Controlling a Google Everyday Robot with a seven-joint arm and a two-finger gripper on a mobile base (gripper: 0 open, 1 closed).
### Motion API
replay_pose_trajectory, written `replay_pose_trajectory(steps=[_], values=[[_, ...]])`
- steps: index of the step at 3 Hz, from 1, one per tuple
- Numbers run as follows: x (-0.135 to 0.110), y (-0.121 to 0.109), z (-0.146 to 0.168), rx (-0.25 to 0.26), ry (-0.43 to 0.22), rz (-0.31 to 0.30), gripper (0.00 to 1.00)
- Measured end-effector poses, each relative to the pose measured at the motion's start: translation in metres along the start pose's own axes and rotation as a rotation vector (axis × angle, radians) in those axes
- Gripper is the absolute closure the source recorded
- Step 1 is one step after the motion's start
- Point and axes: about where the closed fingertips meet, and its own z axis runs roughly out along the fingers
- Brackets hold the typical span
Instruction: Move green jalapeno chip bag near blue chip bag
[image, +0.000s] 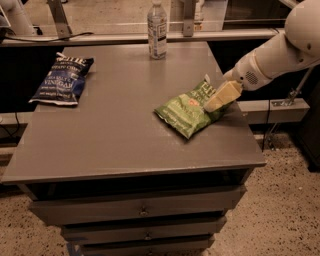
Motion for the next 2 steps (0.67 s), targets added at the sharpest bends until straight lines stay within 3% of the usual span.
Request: replay_pose_trajectory(steps=[2], values=[[0.0004, -0.0033, 0.0181, -0.051, -0.017, 0.095, 0.64]])
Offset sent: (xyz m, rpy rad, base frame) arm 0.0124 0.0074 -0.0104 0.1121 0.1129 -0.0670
